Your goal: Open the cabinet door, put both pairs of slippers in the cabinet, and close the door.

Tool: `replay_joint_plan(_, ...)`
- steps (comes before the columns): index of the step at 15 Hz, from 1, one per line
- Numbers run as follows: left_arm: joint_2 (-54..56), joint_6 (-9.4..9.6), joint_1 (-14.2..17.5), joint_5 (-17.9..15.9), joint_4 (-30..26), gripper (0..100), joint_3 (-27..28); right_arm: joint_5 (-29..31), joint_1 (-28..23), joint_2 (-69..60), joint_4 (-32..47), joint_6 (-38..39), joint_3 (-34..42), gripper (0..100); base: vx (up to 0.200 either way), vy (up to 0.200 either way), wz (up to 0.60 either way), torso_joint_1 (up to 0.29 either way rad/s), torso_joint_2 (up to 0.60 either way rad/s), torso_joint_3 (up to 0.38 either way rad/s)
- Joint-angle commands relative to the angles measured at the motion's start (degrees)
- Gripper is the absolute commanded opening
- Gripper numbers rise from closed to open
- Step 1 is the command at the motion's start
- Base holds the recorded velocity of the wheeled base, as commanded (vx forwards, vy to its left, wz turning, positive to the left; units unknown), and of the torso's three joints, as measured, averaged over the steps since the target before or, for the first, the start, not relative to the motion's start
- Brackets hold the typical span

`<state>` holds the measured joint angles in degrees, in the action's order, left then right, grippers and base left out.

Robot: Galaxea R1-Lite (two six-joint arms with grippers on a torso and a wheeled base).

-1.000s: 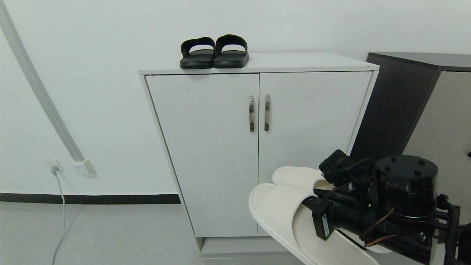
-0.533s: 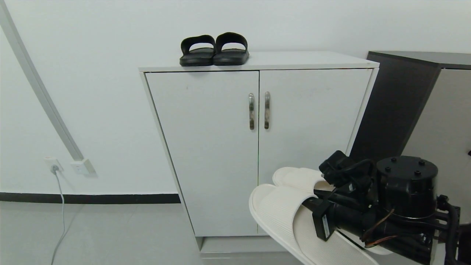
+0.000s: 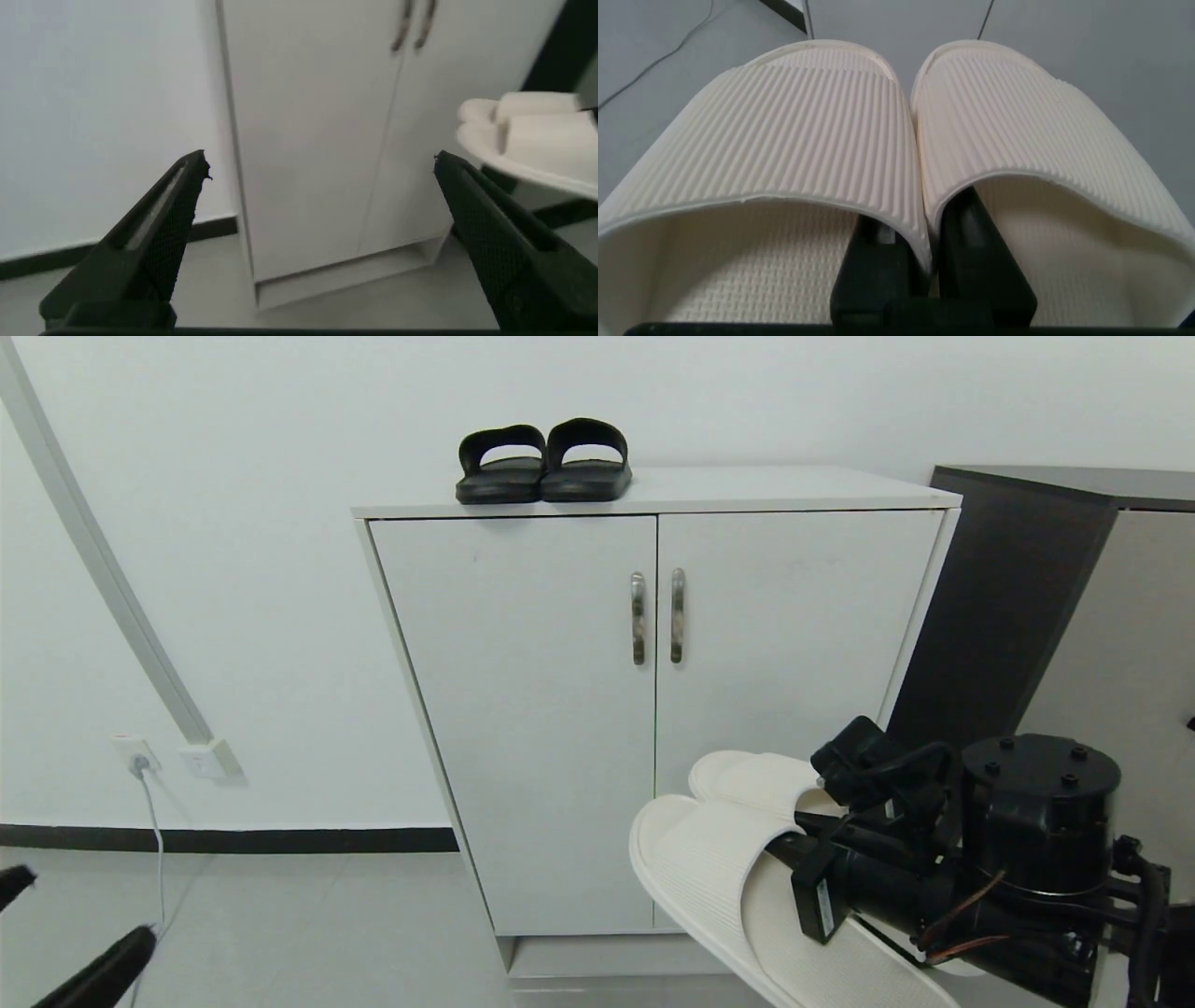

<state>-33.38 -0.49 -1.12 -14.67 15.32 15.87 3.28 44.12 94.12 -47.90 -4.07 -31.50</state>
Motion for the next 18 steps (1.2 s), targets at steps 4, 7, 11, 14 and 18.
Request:
replay_joint_plan(4, -25.68, -0.48, -8.02, -7.48, 12.27, 100, 8.12, 0.41, 0.88, 0.62, -0.09, -0.06, 0.3, 0, 0.0, 0.0, 0.0, 0.0, 0.0, 0.0)
replay_joint_plan(7, -34.21, -0.65, -13.47, -7.4, 12.36, 100, 15.24, 0.41, 1.06, 0.45, -0.27, 0.03, 0.21, 0, 0.0, 0.0, 0.0, 0.0, 0.0, 0.0)
replay_joint_plan(11, -45.11, -5.23, -20.68, -7.4, 16.67, 100, 25.08, 0.41, 0.18, 0.1, -0.97, 0.12, 1.27, 0, 0.0, 0.0, 0.0, 0.0, 0.0, 0.0)
replay_joint_plan(14, -56.62, -6.54, -25.25, -6.96, 23.7, 100, 32.64, 0.32, -0.08, 0.53, -0.97, 0.2, 1.35, 0, 0.0, 0.0, 0.0, 0.0, 0.0, 0.0)
replay_joint_plan(18, -62.51, -6.46, -29.64, -6.34, 23.88, 100, 39.76, 0.15, -0.26, 1.41, -0.97, 0.2, 1.18, 0, 0.0, 0.0, 0.0, 0.0, 0.0, 0.0)
